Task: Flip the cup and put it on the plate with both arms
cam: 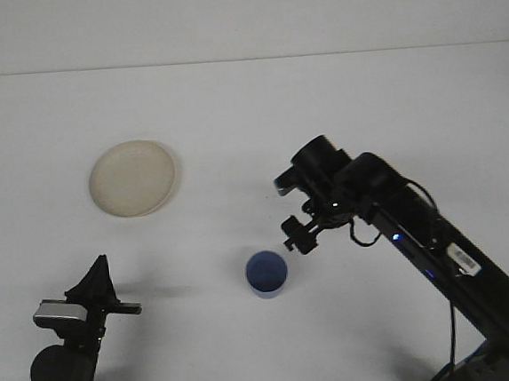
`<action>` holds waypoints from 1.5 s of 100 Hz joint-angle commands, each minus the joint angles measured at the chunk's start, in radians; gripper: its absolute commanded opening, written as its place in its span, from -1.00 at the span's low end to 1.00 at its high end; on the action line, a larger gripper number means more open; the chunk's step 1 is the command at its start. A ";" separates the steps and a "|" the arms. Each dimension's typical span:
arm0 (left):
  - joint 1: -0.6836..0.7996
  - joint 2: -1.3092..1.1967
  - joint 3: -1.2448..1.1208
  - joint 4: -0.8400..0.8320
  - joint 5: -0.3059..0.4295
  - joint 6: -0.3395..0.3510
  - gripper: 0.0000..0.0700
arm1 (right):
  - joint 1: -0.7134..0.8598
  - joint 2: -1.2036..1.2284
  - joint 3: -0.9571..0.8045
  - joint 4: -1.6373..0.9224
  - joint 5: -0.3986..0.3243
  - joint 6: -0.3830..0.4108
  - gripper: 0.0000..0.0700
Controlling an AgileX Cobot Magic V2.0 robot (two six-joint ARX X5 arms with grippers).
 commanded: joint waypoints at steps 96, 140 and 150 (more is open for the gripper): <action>0.001 -0.001 -0.019 0.015 -0.002 0.000 -0.97 | -0.449 -0.974 -0.978 1.052 0.072 -0.078 0.41; 0.001 -0.001 -0.019 0.015 -0.002 0.000 -0.97 | -0.449 -0.941 -1.003 1.103 0.072 -0.076 0.41; 0.001 -0.001 -0.019 0.015 -0.002 -0.001 -0.97 | -0.449 -0.941 -1.003 1.106 0.072 -0.076 0.41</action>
